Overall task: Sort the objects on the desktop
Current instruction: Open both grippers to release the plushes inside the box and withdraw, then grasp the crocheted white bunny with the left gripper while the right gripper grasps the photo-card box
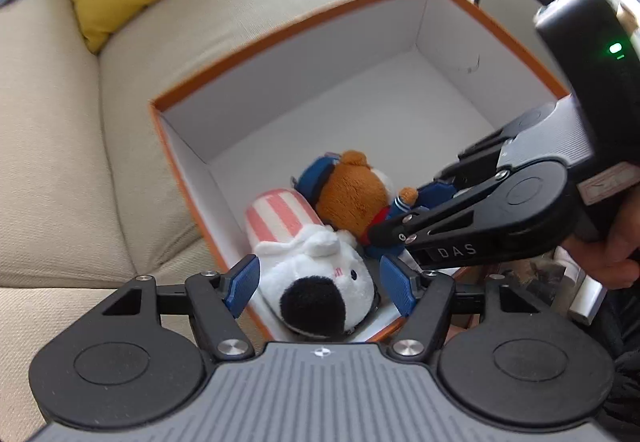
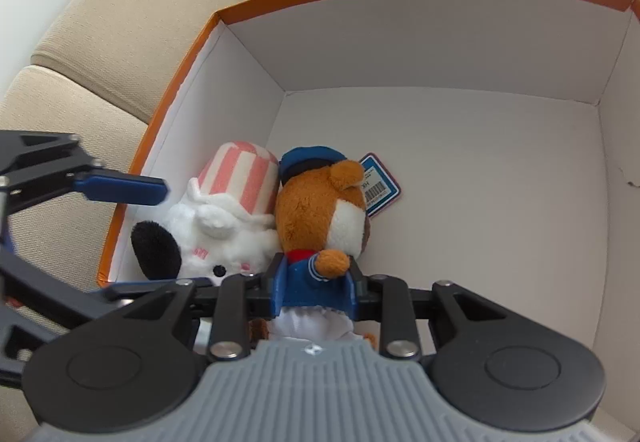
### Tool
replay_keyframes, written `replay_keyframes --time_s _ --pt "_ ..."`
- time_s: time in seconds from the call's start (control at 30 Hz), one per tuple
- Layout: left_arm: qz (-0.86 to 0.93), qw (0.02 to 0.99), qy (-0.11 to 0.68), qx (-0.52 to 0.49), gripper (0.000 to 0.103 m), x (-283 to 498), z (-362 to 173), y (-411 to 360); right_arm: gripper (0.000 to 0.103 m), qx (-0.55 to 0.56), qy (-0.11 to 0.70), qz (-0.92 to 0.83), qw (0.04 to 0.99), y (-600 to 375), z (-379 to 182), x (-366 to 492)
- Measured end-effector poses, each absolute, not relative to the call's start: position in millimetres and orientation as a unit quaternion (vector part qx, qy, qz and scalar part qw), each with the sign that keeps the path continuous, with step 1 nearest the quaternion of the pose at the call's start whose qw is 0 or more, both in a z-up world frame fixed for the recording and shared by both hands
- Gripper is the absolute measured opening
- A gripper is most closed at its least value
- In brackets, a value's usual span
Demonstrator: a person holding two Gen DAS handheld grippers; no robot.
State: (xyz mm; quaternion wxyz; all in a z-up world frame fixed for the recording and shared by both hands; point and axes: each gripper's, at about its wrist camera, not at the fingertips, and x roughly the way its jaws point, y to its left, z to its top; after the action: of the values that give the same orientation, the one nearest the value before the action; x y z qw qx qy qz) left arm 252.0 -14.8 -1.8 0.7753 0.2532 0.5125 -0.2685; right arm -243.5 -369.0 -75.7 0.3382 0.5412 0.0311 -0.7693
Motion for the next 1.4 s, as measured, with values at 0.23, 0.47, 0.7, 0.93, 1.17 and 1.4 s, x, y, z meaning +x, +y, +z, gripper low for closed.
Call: replay_keyframes --time_s 0.23,0.47,0.7,0.93,1.17,1.4 --pt "-0.237 0.823 0.480 0.193 0.058 233 19 4 0.030 0.557 -0.007 -0.771 0.309 -376 -75 -245" --pt "-0.219 0.834 0.486 0.138 0.058 224 8 27 0.029 0.567 -0.015 -0.774 0.280 -391 -78 -241" --pt "-0.224 0.843 0.477 0.106 0.058 213 8 32 0.036 0.556 0.013 -0.780 0.287 -398 -77 -234" --pt "-0.215 0.856 0.461 0.089 0.058 198 18 40 0.041 0.534 0.049 -0.793 0.289 -379 -68 -220" --pt "-0.205 0.865 0.453 0.074 0.058 176 27 49 0.051 0.515 0.060 -0.805 0.289 -372 -56 -212" --pt "-0.194 0.864 0.461 0.057 0.058 158 22 59 0.050 0.507 0.055 -0.811 0.287 -364 -55 -211"
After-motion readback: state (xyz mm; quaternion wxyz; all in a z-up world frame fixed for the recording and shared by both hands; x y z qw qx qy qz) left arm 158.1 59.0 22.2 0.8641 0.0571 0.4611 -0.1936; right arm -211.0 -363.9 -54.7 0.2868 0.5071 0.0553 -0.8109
